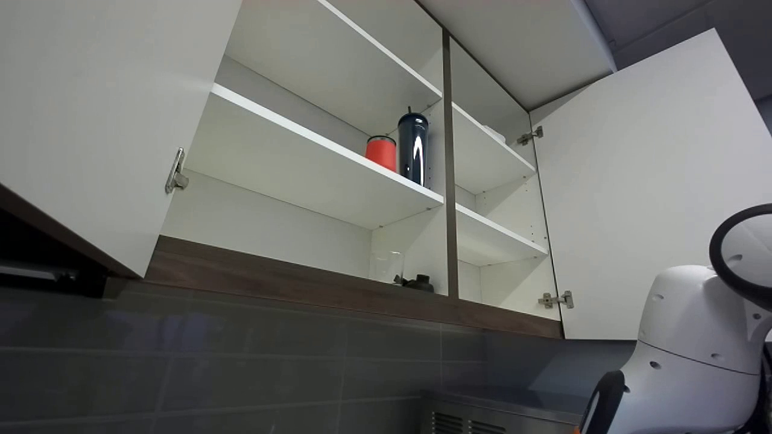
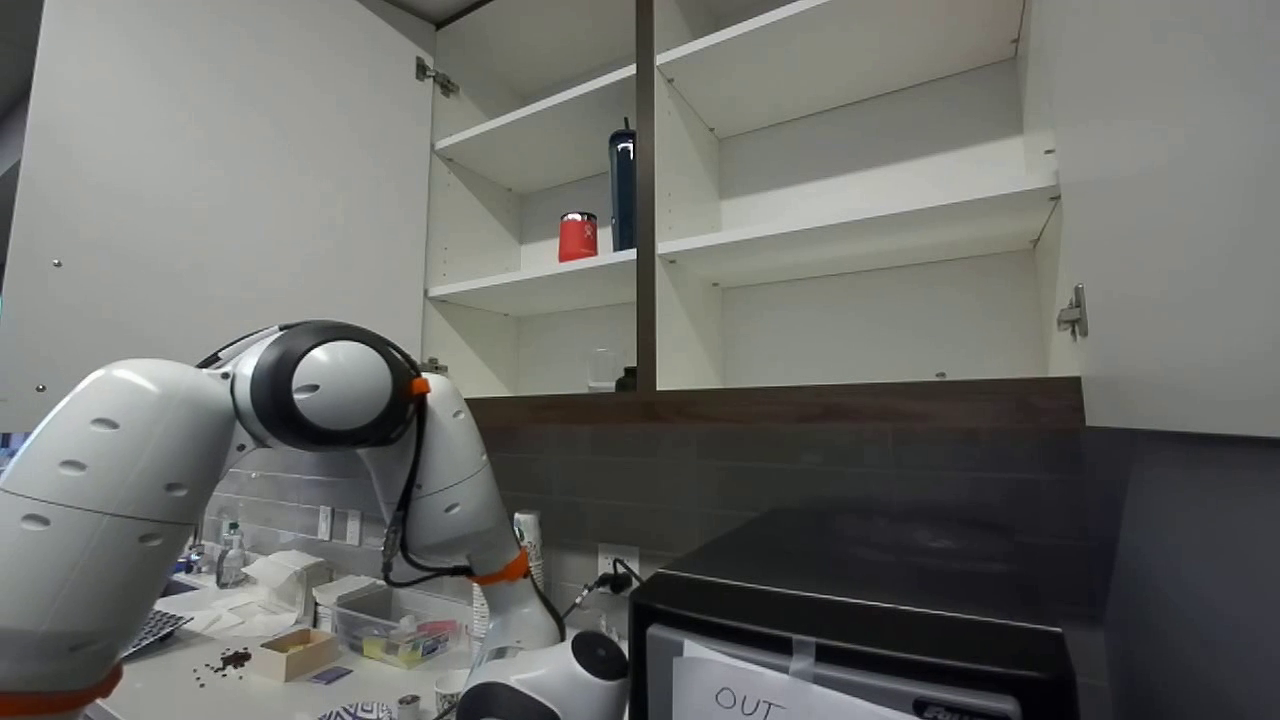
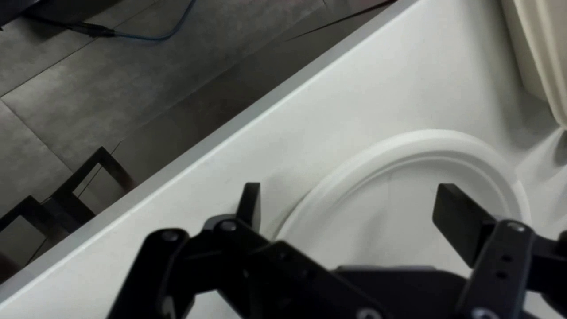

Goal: Put the plate inside the cupboard

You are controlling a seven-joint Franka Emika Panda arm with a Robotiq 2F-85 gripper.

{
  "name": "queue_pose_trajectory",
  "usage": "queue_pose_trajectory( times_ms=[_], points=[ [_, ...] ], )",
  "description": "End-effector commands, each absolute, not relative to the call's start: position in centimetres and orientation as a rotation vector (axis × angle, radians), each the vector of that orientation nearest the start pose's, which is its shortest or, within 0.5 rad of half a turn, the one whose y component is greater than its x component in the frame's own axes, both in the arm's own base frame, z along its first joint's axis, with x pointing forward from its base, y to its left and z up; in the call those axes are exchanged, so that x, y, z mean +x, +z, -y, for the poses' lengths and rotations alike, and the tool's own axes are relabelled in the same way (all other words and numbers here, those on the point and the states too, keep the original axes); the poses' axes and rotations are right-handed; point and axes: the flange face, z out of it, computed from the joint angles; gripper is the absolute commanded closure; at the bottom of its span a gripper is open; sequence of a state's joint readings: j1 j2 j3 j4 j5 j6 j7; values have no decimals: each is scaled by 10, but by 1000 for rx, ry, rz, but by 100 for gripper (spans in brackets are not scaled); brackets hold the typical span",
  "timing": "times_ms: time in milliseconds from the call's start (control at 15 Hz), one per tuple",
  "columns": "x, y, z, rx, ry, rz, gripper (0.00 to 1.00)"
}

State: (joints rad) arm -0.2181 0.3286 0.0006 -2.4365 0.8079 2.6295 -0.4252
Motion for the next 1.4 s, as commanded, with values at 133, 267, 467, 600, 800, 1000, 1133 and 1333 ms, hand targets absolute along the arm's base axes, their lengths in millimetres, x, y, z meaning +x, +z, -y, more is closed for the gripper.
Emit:
queue_pose_trajectory(
  times_ms=[133,267,467,600,800,1000,1133,1333],
  points=[
    [449,146,130,-2587,-92,-817,0],
    [450,142,131,-2553,-119,-827,0],
    [450,137,134,-2519,-148,-841,28],
    [449,133,135,-2507,-157,-846,42],
    [449,129,135,-2499,-167,-844,65],
    [450,127,134,-2497,-170,-835,89],
    [452,127,135,-2495,-173,-829,100],
    [455,133,135,-2488,-194,-814,98]
  ],
)
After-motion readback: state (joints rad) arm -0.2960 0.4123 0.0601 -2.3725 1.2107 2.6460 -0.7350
